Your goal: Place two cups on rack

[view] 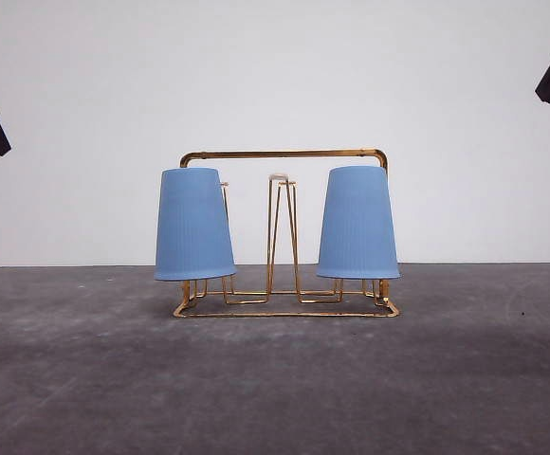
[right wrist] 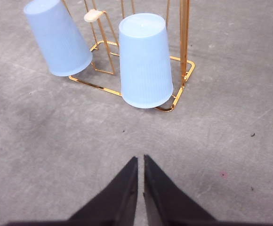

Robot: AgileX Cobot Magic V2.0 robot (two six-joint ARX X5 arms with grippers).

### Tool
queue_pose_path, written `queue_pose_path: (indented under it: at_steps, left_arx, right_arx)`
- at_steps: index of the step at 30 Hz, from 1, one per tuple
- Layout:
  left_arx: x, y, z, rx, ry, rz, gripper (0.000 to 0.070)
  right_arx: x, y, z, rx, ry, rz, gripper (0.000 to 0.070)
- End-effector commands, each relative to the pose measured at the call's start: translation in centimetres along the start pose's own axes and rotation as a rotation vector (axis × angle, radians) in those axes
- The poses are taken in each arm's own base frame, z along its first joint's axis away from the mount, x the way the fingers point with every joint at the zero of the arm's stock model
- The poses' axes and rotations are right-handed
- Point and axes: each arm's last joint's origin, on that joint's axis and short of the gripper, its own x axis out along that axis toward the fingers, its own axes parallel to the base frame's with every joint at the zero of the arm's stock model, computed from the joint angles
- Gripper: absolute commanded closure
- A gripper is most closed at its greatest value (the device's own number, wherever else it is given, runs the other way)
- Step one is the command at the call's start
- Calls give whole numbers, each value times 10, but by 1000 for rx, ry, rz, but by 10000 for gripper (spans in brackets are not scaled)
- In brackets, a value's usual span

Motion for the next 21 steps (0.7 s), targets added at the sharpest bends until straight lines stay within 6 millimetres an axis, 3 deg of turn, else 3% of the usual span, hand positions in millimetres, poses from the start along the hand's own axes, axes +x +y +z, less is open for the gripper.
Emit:
queue_pose_path:
  at_steps: [1, 5, 8, 15, 21]
  left_arx:
    - [-2, -2, 3, 15, -15, -10, 700]
    - [-7, -1, 2, 62, -52, -4, 700]
    - [-15, 5, -7, 126, -177, 13, 700]
    - [-21, 35, -59, 227, -588, 181, 700]
    - [-16, 51, -94, 190, -728, 341, 700]
  right_arx:
    - [0, 1, 3, 2, -13, 6, 682]
    - [0, 1, 3, 1, -16, 7, 682]
    - [0, 1, 5, -1, -29, 8, 682]
    - [-1, 2, 7, -4, -53, 11, 681]
    - [-1, 2, 7, -5, -53, 11, 681]
